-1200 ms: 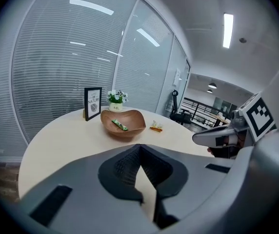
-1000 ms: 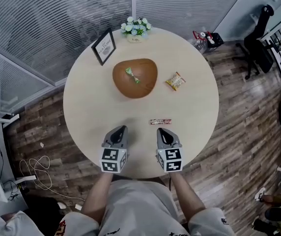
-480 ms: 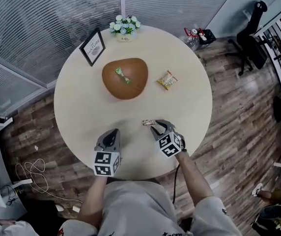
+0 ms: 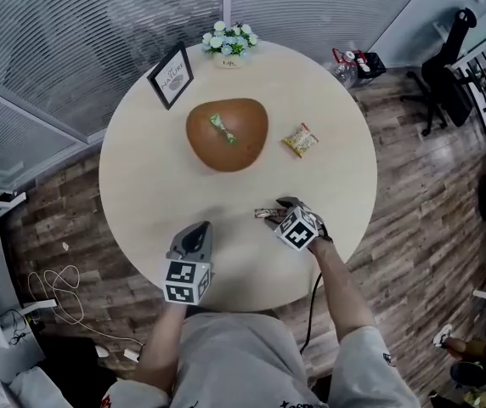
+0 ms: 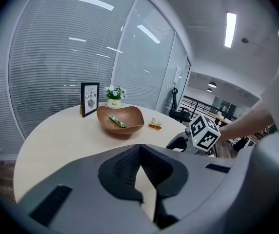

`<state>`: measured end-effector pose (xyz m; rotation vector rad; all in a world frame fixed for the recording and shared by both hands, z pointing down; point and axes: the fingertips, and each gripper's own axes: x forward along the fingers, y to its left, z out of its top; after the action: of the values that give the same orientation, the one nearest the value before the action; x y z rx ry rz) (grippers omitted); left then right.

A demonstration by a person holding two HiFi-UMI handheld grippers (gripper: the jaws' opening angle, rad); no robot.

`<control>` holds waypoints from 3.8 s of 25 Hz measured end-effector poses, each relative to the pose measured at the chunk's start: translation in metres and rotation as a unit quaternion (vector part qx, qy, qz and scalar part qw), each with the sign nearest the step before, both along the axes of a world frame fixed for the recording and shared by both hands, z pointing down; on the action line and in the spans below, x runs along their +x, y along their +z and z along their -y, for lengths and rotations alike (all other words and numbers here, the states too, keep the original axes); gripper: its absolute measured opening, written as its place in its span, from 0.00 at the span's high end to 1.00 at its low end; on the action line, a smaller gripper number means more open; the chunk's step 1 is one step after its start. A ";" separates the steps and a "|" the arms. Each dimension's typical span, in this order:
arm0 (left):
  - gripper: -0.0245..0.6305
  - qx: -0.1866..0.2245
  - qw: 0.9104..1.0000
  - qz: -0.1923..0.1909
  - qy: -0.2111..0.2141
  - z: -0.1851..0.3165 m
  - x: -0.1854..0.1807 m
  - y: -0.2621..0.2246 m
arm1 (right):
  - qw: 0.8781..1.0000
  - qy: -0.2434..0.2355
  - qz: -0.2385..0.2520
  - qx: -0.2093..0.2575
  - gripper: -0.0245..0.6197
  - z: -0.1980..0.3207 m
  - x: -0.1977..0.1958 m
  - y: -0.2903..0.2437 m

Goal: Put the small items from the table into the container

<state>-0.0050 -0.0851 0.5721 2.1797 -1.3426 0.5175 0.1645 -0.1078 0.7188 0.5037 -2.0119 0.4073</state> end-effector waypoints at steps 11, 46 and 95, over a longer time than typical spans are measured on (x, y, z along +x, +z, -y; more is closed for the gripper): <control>0.95 -0.003 1.000 -0.003 0.003 0.002 -0.003 0.004 | 1.000 0.018 -0.017 -0.002 0.80 -0.015 0.001 0.008; 0.95 0.018 0.996 -0.007 -0.084 0.016 -0.086 -0.009 | 0.994 0.083 0.012 0.070 0.80 0.191 -0.129 -0.058; 0.95 0.037 0.997 -0.024 0.065 0.057 0.069 -0.015 | 0.914 0.326 0.138 0.199 0.58 0.129 0.073 -0.116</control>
<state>0.0638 -0.1425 0.5570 2.3368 -1.2188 0.4664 0.2379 -0.2367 0.6024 1.4633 -2.1676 0.4852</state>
